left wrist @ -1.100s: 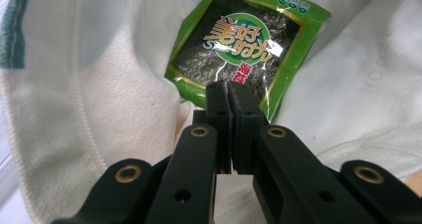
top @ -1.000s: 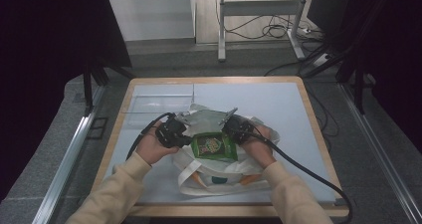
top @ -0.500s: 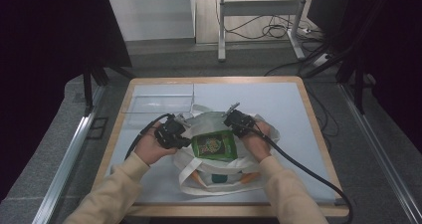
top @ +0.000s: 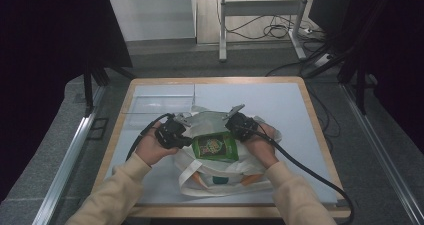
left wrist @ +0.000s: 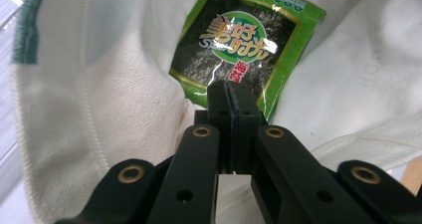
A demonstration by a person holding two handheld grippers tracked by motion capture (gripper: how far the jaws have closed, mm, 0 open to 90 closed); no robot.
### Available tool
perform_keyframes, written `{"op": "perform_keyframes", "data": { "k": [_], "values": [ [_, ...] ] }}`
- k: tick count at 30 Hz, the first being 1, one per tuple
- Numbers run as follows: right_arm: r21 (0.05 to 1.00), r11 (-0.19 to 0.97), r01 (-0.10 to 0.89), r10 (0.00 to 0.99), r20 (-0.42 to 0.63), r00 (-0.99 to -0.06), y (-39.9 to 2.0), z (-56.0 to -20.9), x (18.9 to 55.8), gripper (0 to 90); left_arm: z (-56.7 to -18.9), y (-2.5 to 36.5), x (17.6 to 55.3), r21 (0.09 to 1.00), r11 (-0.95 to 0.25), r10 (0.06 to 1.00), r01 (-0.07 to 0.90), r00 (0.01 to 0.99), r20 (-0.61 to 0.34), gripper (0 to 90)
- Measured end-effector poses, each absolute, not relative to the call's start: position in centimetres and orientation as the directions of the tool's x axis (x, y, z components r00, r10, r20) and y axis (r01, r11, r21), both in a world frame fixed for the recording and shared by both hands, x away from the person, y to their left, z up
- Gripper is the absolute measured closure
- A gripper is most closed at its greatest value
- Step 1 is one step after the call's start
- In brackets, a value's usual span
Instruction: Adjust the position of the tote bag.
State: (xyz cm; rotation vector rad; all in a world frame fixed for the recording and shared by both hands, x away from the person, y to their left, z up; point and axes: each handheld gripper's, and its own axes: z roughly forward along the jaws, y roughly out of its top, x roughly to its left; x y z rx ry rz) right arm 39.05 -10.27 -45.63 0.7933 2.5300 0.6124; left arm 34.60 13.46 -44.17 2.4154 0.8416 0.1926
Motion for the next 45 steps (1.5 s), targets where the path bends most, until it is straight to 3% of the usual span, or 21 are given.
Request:
{"op": "perform_keyframes", "data": {
  "k": [13,21,29,45],
  "values": [
    [0.594,0.696,0.404,0.586,-0.145,-0.797,-12.2,-43.8,35.3,88.9,-42.6,15.1,33.2,0.660,-0.531,0.622,0.531,0.773,-0.122,89.8],
    [0.632,0.629,0.453,0.614,-0.046,-0.788,-13.4,-43.7,33.8,88.8,-42.9,16.0,32.4,0.691,-0.473,0.631,0.547,0.757,-0.168,89.5],
    [0.637,0.597,0.489,0.633,0.001,-0.774,-14.0,-43.6,33.1,83.2,-43.0,17.8,31.8,0.698,-0.458,0.665,0.550,0.733,-0.141,84.8],
    [0.659,0.546,0.516,0.664,0.034,-0.747,-14.0,-43.8,33.7,45.2,-41.6,19.3,30.5,0.753,-0.403,0.702,0.519,0.704,-0.109,37.5]
  ]
}}
